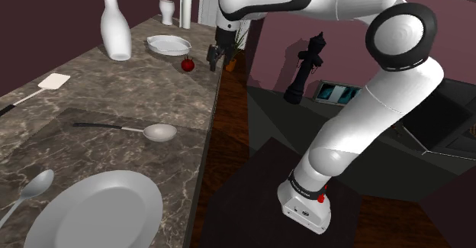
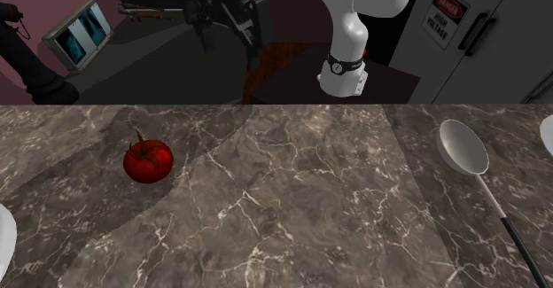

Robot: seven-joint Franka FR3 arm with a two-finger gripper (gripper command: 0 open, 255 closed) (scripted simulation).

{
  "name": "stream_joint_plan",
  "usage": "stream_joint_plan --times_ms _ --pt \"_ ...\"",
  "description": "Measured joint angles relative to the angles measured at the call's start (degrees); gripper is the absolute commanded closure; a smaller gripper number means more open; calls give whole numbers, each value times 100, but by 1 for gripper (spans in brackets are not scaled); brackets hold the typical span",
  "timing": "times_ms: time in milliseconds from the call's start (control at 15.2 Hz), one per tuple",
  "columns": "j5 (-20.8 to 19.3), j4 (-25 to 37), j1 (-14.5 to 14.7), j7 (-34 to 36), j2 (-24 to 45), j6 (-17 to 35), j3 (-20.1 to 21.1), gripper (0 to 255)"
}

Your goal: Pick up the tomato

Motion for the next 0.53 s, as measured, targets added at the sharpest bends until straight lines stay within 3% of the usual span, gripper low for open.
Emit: stream_joint_plan --times_ms 528 --pt "172 1641 15 -310 1601 357 -6 0"
